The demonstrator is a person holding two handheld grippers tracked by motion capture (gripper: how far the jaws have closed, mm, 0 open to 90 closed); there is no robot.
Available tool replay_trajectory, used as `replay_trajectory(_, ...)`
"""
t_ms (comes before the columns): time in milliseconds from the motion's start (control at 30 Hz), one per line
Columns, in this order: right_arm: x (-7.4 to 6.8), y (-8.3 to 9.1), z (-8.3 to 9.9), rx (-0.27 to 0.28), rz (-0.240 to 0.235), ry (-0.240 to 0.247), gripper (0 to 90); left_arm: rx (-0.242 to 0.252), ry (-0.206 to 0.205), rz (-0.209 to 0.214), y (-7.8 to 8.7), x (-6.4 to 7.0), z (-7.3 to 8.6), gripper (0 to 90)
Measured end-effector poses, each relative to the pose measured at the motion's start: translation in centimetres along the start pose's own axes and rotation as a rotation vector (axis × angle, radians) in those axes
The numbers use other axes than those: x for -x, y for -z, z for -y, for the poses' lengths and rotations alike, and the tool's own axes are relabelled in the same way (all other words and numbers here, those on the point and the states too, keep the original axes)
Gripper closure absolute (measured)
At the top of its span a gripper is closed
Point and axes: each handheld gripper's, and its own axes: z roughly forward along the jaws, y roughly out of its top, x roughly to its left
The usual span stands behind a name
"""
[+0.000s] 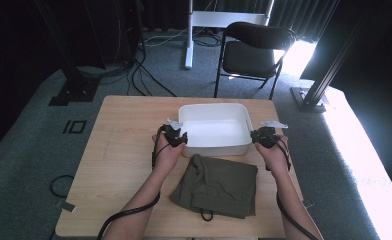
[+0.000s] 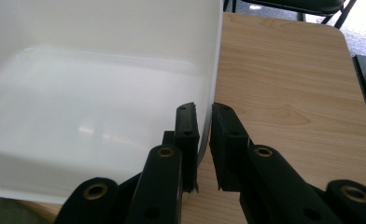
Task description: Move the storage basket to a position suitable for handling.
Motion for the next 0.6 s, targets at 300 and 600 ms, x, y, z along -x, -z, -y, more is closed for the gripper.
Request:
replay_trajectory(300, 1.2, 0.8, 0.7, 0.01, 0.003, -0.047, 81.5, -0.004, -0.021, 0.021, -0.8, 0.9, -0.6, 67.3)
replay_trajectory(600, 1.6, 1.3, 1.2, 0.017, 0.027, -0.053, 81.4, -0.008, -0.018, 0.043, -1.1, 1.3, -0.9, 67.4)
